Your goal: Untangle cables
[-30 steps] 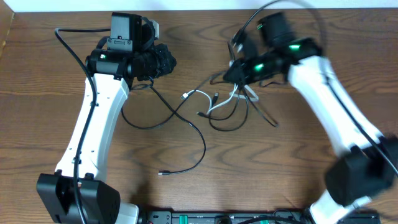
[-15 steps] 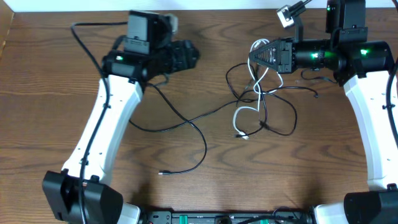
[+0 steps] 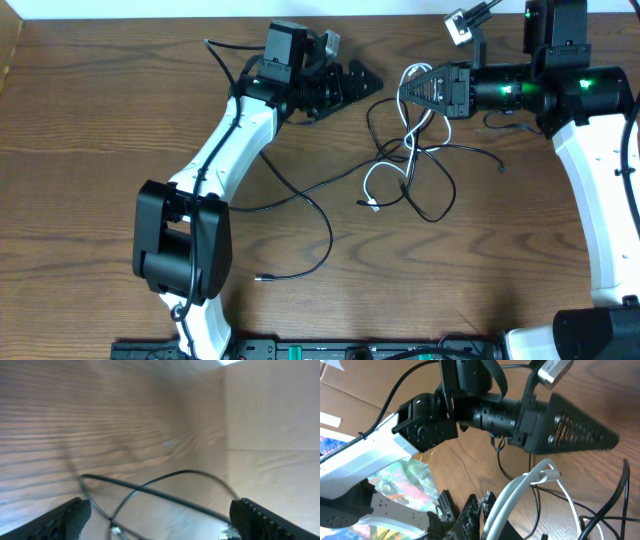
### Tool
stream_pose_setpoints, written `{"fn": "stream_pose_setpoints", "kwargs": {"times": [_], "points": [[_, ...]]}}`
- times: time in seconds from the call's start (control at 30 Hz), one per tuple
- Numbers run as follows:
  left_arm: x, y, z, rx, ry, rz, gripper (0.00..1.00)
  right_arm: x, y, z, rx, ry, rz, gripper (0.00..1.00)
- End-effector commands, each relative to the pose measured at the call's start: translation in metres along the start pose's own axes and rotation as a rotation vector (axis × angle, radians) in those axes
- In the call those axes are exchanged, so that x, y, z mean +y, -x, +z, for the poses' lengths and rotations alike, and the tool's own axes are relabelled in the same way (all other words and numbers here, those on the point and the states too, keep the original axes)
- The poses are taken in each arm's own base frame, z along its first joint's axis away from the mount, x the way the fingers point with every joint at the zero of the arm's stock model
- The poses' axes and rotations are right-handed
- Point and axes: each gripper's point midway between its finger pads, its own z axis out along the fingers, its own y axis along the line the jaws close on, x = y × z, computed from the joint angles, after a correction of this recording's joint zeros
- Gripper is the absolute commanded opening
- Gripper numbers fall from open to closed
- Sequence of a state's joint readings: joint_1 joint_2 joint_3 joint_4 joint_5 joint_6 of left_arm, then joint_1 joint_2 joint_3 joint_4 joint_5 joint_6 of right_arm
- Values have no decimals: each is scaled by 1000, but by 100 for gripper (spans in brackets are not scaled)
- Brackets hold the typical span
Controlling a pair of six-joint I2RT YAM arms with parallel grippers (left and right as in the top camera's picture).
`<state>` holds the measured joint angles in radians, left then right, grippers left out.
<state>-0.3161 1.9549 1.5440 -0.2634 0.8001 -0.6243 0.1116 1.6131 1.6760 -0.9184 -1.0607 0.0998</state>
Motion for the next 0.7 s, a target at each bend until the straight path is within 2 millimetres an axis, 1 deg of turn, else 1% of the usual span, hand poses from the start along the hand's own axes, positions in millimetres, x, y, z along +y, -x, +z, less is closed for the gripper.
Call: {"fn": "stream_pose_setpoints", "kwargs": {"times": [0.0, 0.03, 0.13, 0.33, 0.47, 0.5, 0.6, 0.67], "points": [[-20, 2, 2, 30, -105, -160, 96, 1, 1, -2, -4, -8, 3, 1], [-26, 2, 2, 35, -129, -180, 96, -1, 1, -1, -3, -18, 6, 1], [-32, -3, 6, 56, -138, -224, 96, -5, 0, -1, -2, -42, 11, 1], [-46, -23, 21, 107, -136, -304, 95, -8, -1, -1, 0, -60, 15, 1], [-50, -31, 32, 105, -115, -296, 94, -8, -3, -1, 7, -60, 27, 1], [-52, -34, 34, 109, -114, -292, 91, -8, -4, -1, 9, -61, 30, 1], [-56, -40, 40, 111, -104, -286, 89, -8, -6, -1, 16, -62, 31, 1], [-58, -47, 47, 110, -89, -277, 88, -8, -6, -1, 18, -62, 33, 1]]}}
